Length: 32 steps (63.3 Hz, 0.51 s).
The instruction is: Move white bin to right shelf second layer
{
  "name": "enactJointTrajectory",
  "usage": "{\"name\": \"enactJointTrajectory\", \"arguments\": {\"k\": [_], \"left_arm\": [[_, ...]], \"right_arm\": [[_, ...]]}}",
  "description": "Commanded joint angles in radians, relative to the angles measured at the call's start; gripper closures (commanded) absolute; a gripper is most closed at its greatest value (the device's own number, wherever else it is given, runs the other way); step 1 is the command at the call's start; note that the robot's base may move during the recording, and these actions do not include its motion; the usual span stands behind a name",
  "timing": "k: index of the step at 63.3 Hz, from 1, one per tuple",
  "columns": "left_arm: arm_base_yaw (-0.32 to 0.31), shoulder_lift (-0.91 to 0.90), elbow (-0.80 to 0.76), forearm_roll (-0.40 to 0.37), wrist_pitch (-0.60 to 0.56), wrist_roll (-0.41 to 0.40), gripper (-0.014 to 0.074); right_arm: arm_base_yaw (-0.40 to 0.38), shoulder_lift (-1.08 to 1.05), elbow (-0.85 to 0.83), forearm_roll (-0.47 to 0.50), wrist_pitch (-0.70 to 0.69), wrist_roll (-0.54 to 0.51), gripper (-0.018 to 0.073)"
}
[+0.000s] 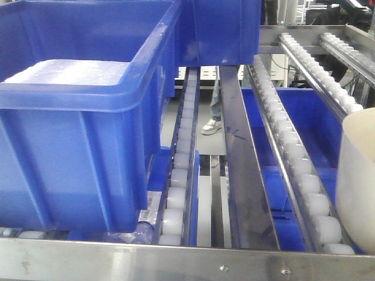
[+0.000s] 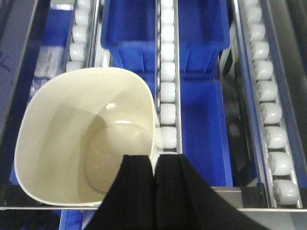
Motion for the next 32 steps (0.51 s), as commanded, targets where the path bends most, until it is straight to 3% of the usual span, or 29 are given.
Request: {"name": "enactJointTrajectory", "arguments": {"k": [1, 32], "left_arm": [[-0.002, -0.013, 0.037, -0.006, -0.084, -0.003, 0.0512], [-0.002, -0.013, 0.037, -0.006, -0.084, -0.003, 0.0512]], "right_arm": [[-0.004, -0.046, 0.0, 0.006, -0.071, -0.007, 0.0502], [-0.004, -0.062, 0.009, 0.006, -0.064, -0.007, 0.0502]]}}
